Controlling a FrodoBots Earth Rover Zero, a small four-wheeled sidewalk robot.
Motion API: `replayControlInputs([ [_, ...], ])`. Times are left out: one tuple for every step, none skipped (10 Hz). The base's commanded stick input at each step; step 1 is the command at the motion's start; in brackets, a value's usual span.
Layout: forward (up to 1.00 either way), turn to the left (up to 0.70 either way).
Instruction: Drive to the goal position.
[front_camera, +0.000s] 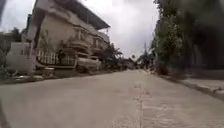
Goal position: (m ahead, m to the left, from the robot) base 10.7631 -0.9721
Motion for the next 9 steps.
replayControlInputs([
  [0.70, -0.29],
  [0.70, -0.29],
  [0.70, -0.29],
  [0.70, -0.29],
  [0.70, -0.29],
  [0.70, -0.29],
  [0.70, -0.29],
  [0.70, -0.29],
  [0.70, -0.29],
])
